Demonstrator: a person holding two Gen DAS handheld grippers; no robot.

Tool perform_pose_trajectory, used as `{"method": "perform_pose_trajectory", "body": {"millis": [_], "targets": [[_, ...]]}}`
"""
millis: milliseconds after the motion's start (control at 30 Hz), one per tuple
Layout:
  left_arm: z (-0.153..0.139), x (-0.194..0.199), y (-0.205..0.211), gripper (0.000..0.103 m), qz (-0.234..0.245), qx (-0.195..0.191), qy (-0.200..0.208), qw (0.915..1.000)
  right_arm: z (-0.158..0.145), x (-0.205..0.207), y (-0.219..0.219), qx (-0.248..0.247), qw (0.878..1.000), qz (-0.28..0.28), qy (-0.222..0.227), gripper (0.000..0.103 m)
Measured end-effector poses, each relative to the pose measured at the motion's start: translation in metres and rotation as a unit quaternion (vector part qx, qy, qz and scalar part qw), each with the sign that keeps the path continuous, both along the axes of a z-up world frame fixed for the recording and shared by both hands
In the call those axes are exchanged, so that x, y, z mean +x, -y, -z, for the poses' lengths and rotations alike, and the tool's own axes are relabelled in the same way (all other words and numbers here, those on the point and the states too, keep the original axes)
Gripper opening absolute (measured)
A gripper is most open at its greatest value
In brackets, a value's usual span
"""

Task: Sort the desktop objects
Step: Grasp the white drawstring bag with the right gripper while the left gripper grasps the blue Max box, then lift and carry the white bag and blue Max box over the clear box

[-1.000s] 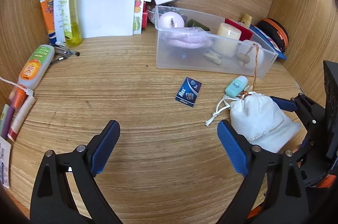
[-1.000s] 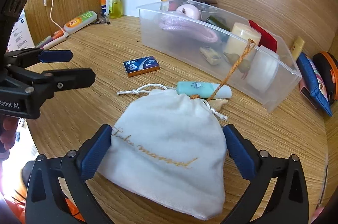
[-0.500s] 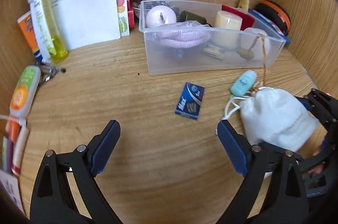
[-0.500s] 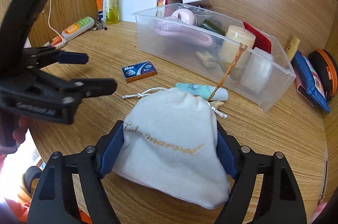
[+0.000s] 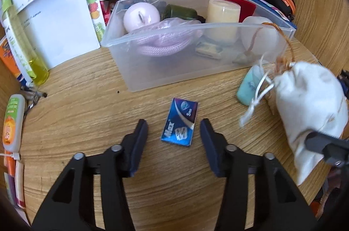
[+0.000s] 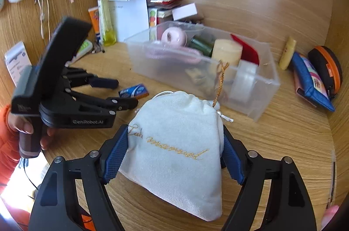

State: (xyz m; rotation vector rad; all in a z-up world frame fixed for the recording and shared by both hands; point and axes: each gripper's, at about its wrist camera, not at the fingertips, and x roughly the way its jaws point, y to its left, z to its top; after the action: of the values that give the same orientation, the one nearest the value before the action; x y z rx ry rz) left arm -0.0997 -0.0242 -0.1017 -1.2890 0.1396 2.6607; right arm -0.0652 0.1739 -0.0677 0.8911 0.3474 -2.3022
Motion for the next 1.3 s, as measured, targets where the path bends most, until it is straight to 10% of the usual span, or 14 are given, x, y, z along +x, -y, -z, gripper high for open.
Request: {"method": "perform_pose_trajectory", "body": {"millis": [200,1300], "targets": [[0.000,-0.004,-0.004,0.026,0.006,-0.003,-0.003,1.0000,-0.013,-0.007,-0.008,-0.026,1.000,0.004,-0.007,0.076],[-0.075,0.017,0.006,0.026,-0.014,0.057,-0.086,0.9946,-0.065,-0.065,-0.004,-0.051,0.996,0.005,-0.075,0.076]]}}
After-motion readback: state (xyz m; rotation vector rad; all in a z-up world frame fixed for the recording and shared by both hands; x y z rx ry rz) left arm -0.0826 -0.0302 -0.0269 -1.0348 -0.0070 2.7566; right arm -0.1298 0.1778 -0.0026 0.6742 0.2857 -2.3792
